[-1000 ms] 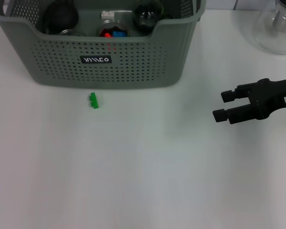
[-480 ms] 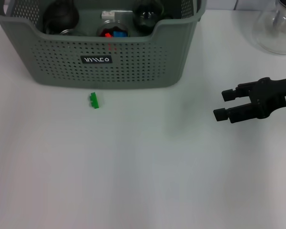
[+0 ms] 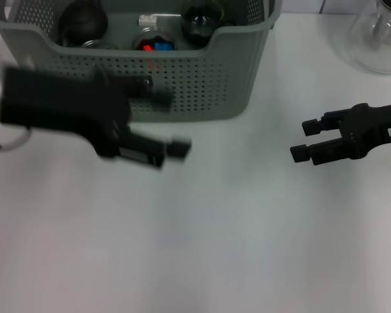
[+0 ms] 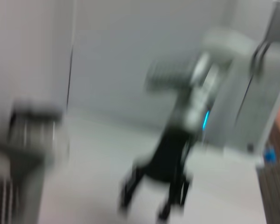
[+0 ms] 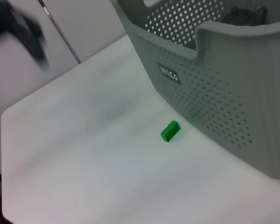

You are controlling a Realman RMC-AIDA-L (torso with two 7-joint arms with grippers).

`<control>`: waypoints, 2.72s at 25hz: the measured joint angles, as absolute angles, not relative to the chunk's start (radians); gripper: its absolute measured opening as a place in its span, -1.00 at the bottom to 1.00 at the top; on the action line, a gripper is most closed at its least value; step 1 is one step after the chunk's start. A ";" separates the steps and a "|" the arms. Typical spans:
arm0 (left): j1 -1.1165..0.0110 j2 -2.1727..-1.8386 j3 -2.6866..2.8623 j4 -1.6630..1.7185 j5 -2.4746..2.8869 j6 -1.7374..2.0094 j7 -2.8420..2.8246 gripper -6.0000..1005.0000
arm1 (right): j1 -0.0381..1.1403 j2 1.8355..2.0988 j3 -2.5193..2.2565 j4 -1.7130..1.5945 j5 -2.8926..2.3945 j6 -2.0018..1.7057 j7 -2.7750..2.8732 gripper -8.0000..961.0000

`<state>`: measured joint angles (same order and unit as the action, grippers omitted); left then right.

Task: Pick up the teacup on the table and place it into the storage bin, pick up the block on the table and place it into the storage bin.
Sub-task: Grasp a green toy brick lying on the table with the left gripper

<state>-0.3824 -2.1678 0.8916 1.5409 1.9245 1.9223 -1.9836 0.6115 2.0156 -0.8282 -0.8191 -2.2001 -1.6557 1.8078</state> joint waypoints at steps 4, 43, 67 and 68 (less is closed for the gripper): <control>-0.415 -2.168 1.022 1.483 2.159 1.863 -2.161 0.75 | 0.614 2.016 -0.828 -0.819 -2.201 -1.653 1.810 0.74; -0.601 -2.172 1.254 1.202 2.708 1.378 -2.817 0.74 | 0.670 2.008 -0.882 -0.830 -2.246 -1.677 1.768 0.74; -0.684 -2.172 1.256 1.037 2.769 1.255 -2.839 0.65 | 0.677 2.009 -0.880 -0.830 -2.246 -1.673 1.768 0.74; -0.684 -2.172 1.256 1.036 2.773 1.255 -2.840 0.61 | 0.677 2.008 -0.880 -0.830 -2.246 -1.673 1.768 0.74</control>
